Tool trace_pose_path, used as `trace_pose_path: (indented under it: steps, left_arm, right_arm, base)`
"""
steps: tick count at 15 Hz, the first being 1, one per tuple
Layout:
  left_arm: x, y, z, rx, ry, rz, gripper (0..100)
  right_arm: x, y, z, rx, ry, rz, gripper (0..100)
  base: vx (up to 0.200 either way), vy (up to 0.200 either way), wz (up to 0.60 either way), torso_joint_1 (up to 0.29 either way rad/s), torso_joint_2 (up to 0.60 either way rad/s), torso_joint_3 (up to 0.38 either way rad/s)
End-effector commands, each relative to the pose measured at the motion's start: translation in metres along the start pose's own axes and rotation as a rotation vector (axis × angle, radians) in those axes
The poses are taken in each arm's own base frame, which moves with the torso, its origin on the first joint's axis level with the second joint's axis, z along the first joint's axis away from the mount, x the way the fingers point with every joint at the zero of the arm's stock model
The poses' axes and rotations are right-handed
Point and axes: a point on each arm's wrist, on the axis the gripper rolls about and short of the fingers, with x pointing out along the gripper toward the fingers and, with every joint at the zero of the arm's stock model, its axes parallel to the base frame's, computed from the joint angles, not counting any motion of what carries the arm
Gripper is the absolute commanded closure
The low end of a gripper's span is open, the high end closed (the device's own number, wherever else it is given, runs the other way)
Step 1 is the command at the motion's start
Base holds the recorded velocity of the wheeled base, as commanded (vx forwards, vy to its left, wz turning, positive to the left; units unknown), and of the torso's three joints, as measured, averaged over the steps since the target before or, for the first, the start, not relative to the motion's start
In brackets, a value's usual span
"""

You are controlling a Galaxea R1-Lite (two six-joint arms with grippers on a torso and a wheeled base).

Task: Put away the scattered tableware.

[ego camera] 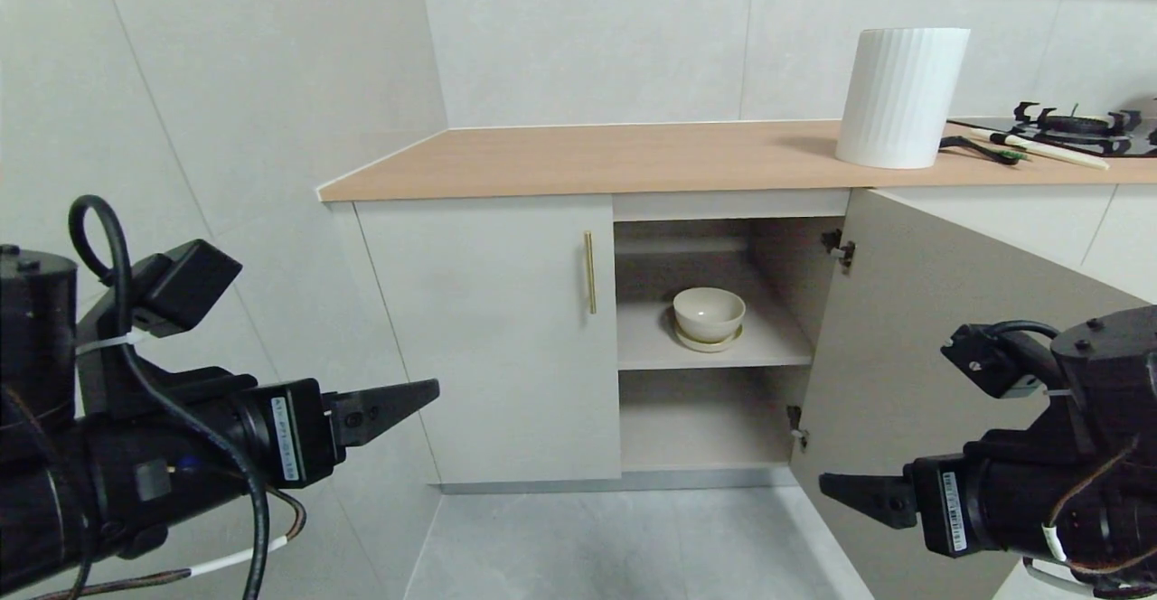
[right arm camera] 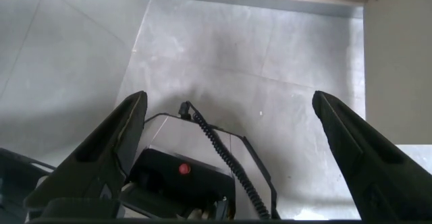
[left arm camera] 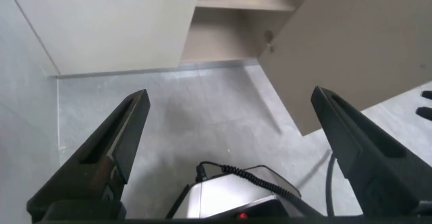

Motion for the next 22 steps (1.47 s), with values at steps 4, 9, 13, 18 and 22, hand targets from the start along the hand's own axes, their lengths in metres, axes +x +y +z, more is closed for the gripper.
trace_pose_path:
  steps: [4, 9, 13, 18, 22]
  left_arm:
    - [-0.001, 0.000, 0.001, 0.001, -0.006, 0.000, 0]
    - [0.001, 0.000, 0.001, -0.002, -0.003, 0.001, 0]
    - [0.001, 0.000, 0.000, 0.000, 0.002, 0.004, 0]
    - [0.002, 0.000, 0.000, 0.002, 0.002, 0.004, 0]
    - [0.003, 0.000, 0.000, 0.000, 0.006, 0.005, 0]
  right_arm:
    - [0.000, 0.000, 0.001, 0.000, -0.009, -0.020, 0]
    - [-0.008, -0.006, -0.008, -0.002, -0.001, -0.050, 0]
    - [-0.013, -0.006, -0.007, 0.000, -0.018, -0.045, 0]
    - [-0.017, -0.008, -0.009, -0.004, 0.004, -0.055, 0]
    - [-0.021, -0.009, -0.009, -0.009, 0.053, -0.081, 0]
  base:
    - [0.000, 0.000, 0.00, 0.000, 0.00, 0.000]
    - [0.000, 0.000, 0.00, 0.000, 0.00, 0.000]
    - [0.000, 0.000, 0.00, 0.000, 0.00, 0.000]
    - [0.000, -0.160, 0.00, 0.000, 0.00, 0.004]
    - [0.000, -0.200, 0.00, 0.004, 0.00, 0.000]
